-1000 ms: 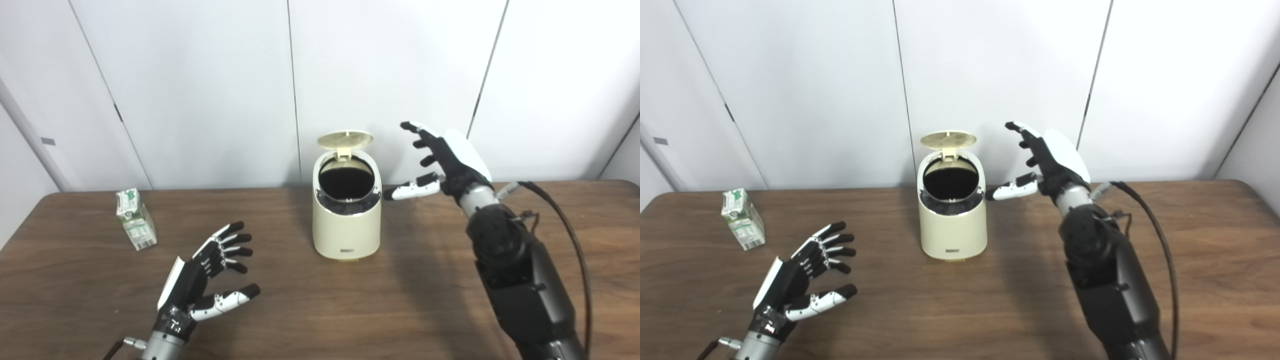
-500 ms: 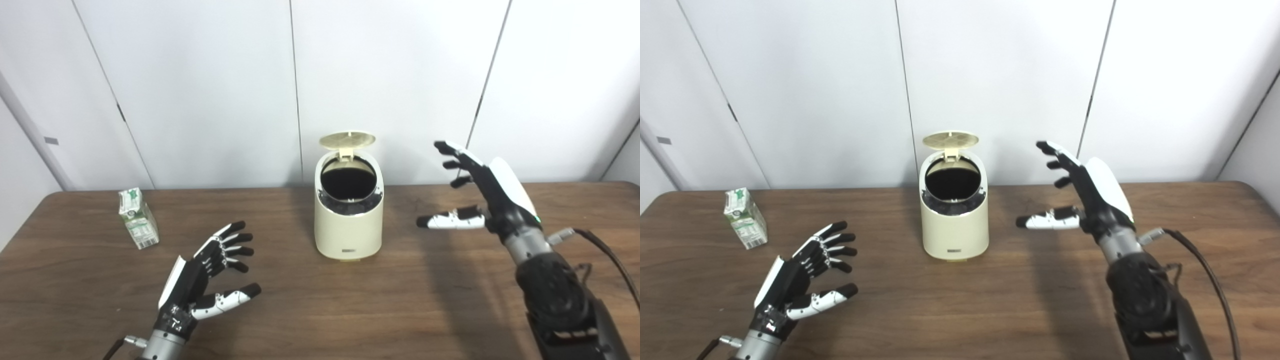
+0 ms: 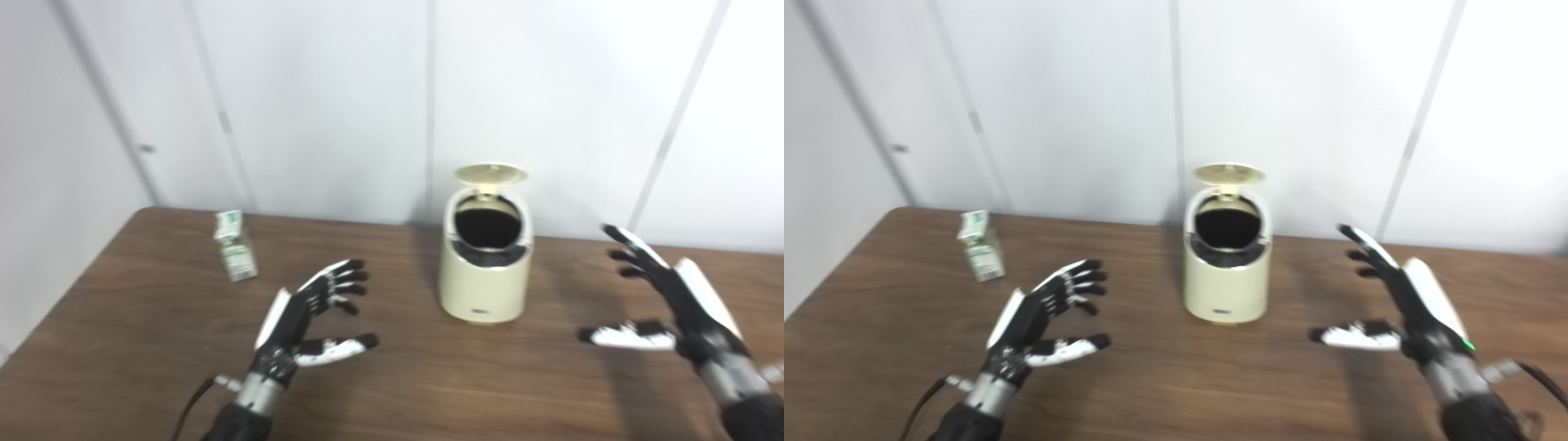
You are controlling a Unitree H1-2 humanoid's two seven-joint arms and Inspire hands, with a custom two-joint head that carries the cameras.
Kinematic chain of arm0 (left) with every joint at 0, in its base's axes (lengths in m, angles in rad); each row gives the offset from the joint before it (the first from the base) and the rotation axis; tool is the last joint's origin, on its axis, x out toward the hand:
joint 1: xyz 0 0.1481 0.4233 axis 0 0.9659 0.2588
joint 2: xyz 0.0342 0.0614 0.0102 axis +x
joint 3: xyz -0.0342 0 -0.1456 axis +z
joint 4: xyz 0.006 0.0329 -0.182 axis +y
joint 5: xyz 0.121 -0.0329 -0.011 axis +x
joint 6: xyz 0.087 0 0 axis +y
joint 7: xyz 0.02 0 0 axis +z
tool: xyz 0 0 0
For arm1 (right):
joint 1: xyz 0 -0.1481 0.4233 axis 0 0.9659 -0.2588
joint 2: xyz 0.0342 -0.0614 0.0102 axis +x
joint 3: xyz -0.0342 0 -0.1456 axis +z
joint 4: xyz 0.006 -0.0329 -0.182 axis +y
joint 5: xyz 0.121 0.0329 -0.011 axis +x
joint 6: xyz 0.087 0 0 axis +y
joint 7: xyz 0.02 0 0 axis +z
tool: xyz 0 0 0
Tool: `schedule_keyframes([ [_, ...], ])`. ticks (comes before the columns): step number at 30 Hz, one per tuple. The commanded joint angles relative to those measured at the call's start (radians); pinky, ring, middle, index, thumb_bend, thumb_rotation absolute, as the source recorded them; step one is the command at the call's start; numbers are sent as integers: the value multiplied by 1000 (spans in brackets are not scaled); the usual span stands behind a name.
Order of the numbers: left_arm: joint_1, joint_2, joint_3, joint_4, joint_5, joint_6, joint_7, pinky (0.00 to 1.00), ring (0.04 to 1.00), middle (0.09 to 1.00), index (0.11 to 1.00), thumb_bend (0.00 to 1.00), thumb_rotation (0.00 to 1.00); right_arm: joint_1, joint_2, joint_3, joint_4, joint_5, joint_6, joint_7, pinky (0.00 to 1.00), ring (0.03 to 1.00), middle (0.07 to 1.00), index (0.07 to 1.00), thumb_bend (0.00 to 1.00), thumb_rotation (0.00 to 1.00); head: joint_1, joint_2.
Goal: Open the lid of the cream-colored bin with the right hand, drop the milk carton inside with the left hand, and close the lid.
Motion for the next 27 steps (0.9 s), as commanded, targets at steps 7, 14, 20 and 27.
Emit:
schedule_keyframes([
  [7,-39,51,55,-86,41,2,46,563,718,778,802,777,139,-15,-21,-13,-24,10,-7,3,749,854,925,933,795,134,118,-63],
  [14,-67,101,112,-127,24,40,53,582,734,783,813,788,151,-34,-27,-15,61,29,-138,-22,564,797,883,912,855,351,150,-82],
  [20,-116,171,164,-139,26,68,56,590,725,783,813,798,125,-33,-35,-16,60,27,-130,-10,382,763,887,917,883,441,151,-82],
  [27,-169,274,200,-125,6,103,34,629,753,792,824,788,77,-29,-37,-18,68,28,-133,-10,272,740,891,913,899,479,158,-87],
])
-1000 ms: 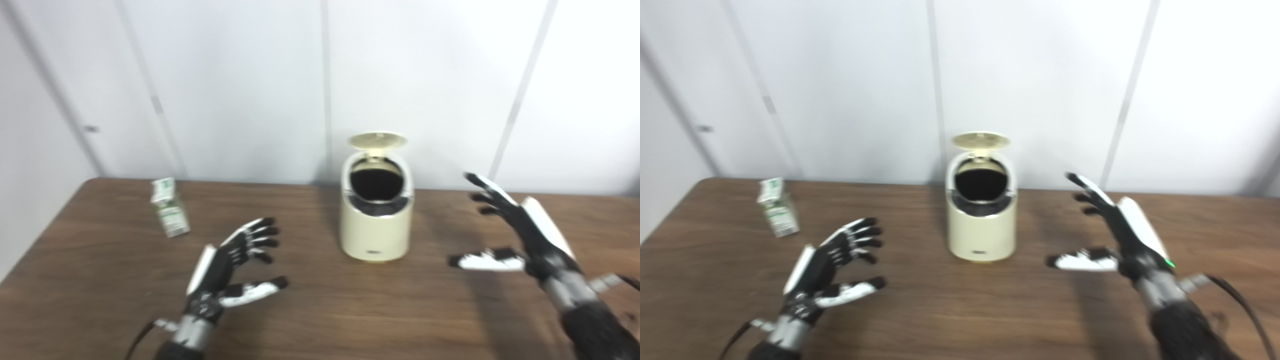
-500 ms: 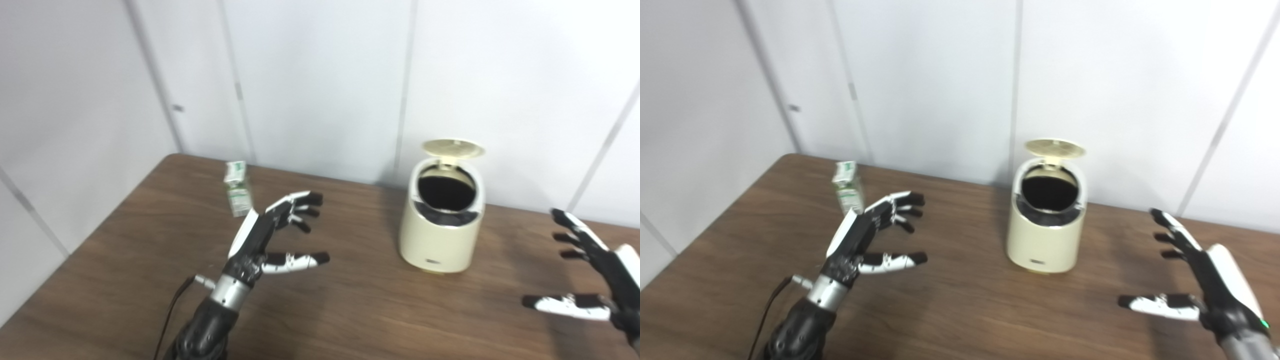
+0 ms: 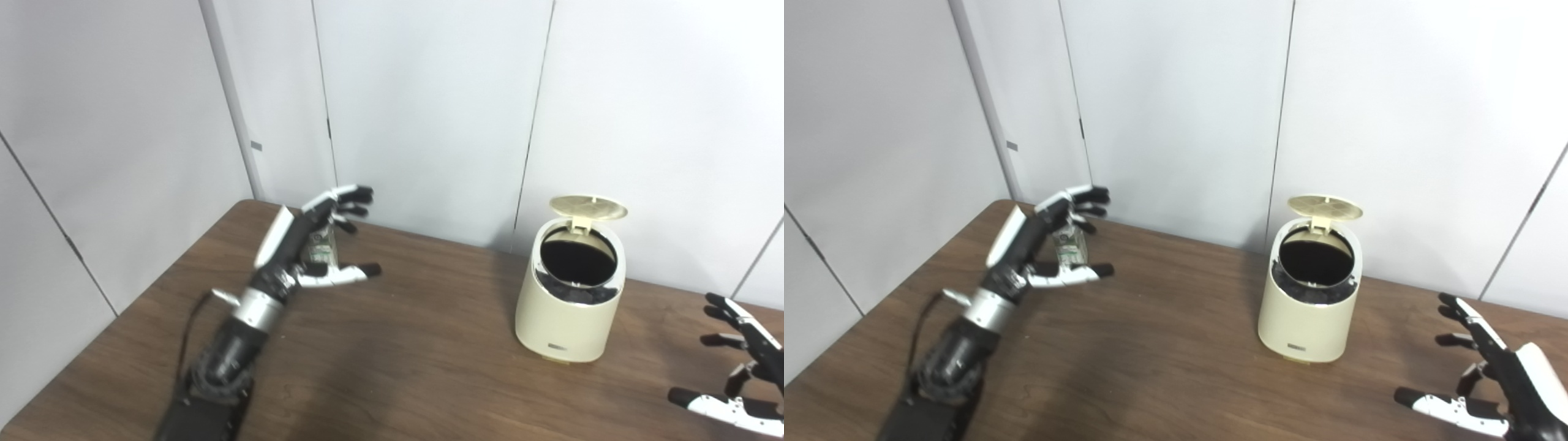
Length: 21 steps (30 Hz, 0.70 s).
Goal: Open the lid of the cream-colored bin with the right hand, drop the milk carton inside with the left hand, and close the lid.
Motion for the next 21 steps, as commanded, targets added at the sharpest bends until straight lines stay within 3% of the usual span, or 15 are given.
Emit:
schedule_keyframes([
  [1,-48,44,19,-12,-8,6,9,630,754,793,825,785,74,-31,-25,-13,-14,7,-37,-13,270,740,891,914,900,484,0,2],
  [6,-78,86,34,-1,-7,40,9,640,773,791,815,827,33,-32,-31,-9,-16,-5,-29,-9,223,731,892,925,909,526,0,2],
  [15,-123,162,38,56,21,76,-2,675,817,816,818,866,2,-28,-40,-17,-17,20,-29,-6,185,724,884,910,908,509,0,4],
  [21,-147,196,27,132,15,39,-17,742,845,832,830,891,14,-24,-44,-19,-22,25,-28,-2,211,715,884,909,910,514,-1,8],
])
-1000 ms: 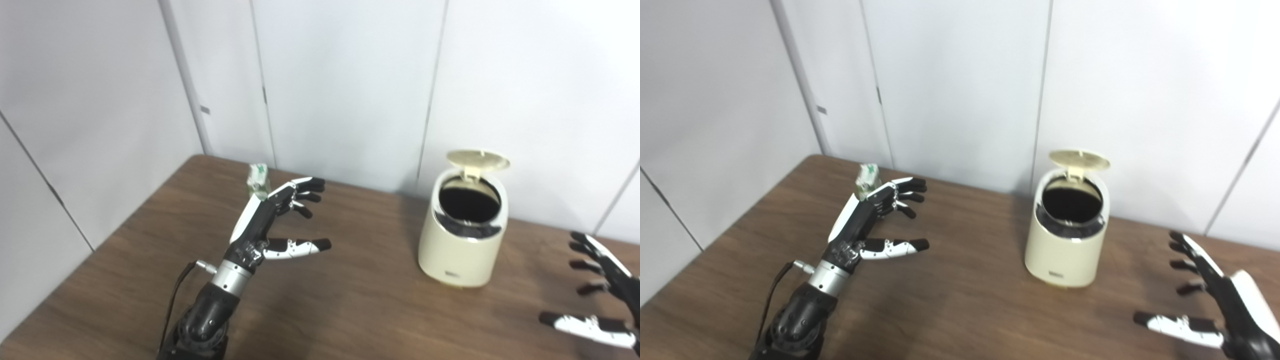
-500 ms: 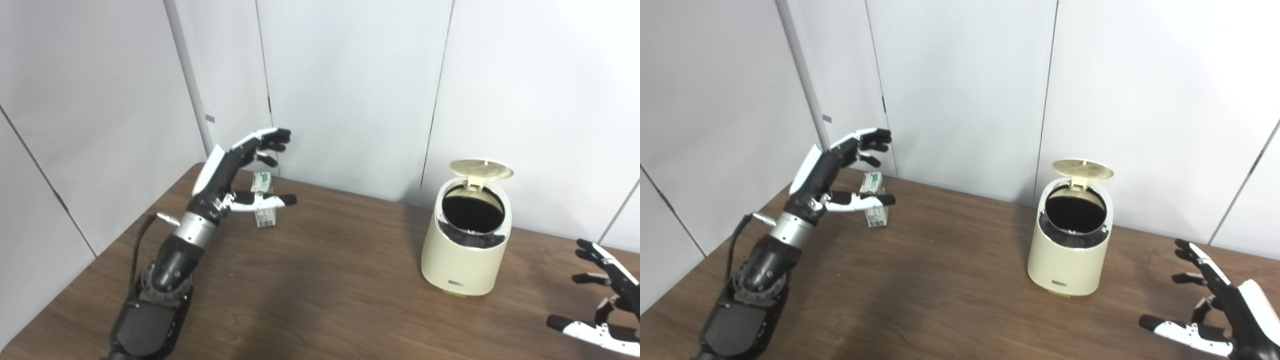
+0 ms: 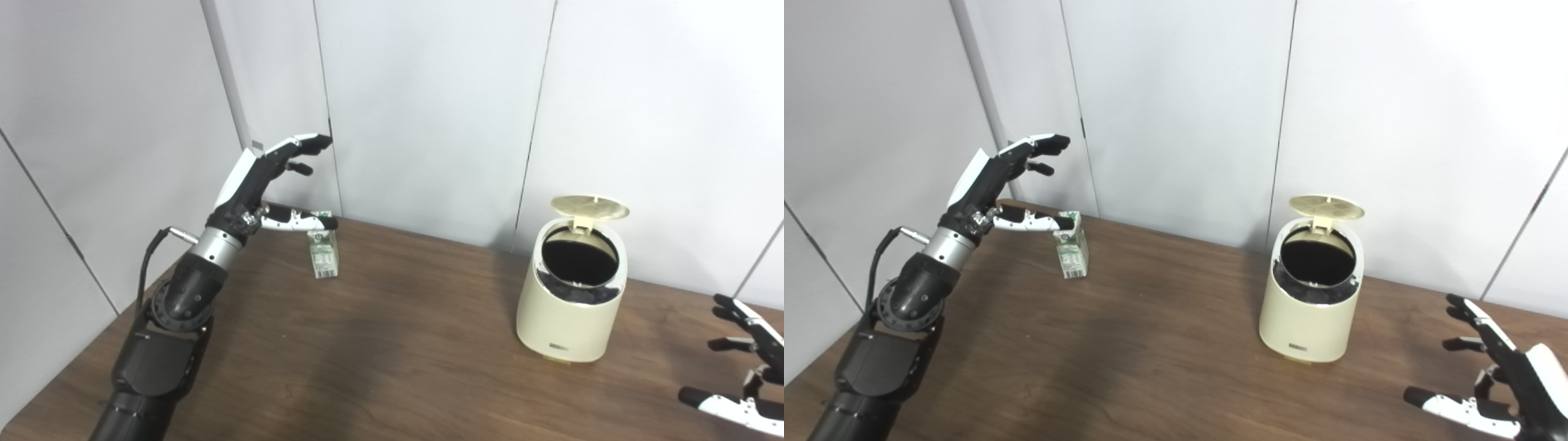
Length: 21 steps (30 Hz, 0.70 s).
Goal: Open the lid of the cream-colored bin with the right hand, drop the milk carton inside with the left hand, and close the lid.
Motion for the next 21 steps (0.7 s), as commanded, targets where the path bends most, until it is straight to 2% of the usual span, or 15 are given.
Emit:
schedule_keyframes([
  [1,-51,50,2,11,-6,-40,-1,755,851,835,831,898,16,-25,-23,-15,-23,13,-25,-6,216,716,888,910,910,514,-2,1],
  [5,-64,64,-3,57,-14,-34,-18,811,879,856,843,928,58,-26,-26,-16,-22,18,-25,-3,194,709,890,906,917,519,-5,2],
  [8,-77,74,-10,98,-10,-53,-24,854,893,868,854,952,82,-25,-28,-17,-21,17,-30,-5,155,707,877,906,933,551,-7,4],
  [10,-84,80,-16,119,-5,-62,-27,874,897,871,852,974,106,-24,-28,-17,-24,21,-26,-2,166,702,875,907,938,562,-8,5],
  [18,-99,97,-39,188,17,-61,-23,898,924,905,887,1000,175,-17,-37,-22,-41,16,-18,5,182,686,881,909,942,579,-14,10],
  [21,-100,90,-38,212,10,-68,-16,902,942,930,908,1000,183,-14,-41,-23,-43,10,-17,5,140,677,877,907,950,598,-15,12],
])
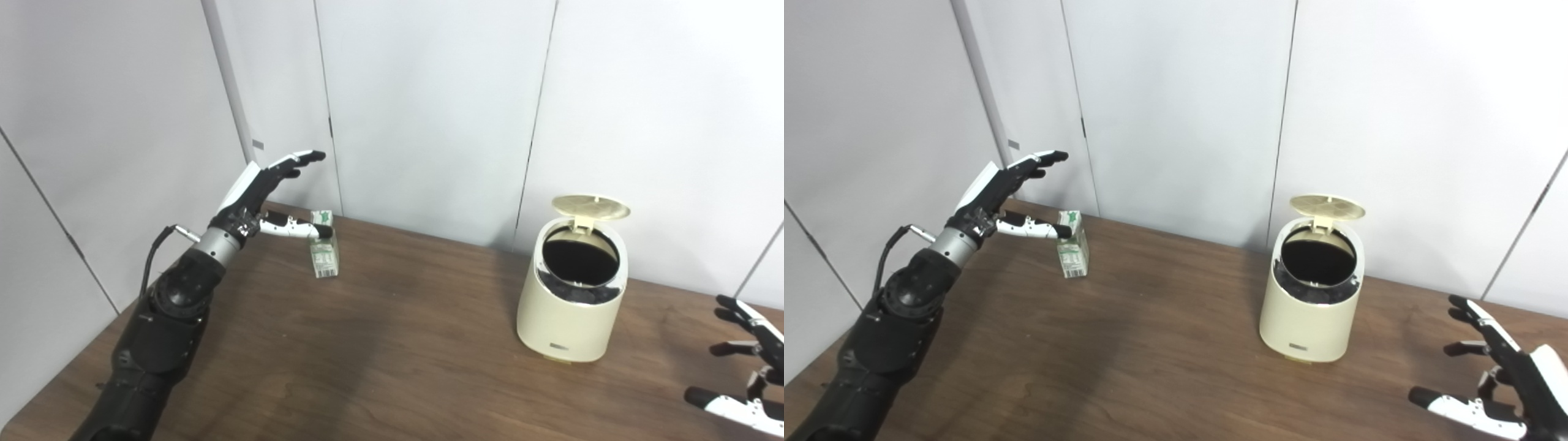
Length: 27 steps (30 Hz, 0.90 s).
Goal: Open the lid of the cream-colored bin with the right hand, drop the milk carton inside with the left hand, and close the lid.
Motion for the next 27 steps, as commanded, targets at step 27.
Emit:
schedule_keyframes([
  [27,-61,-35,-8,234,12,-119,111,849,886,893,930,1000,167,7,-68,-36,-70,21,2,34,204,683,893,917,982,661,-27,22],
])
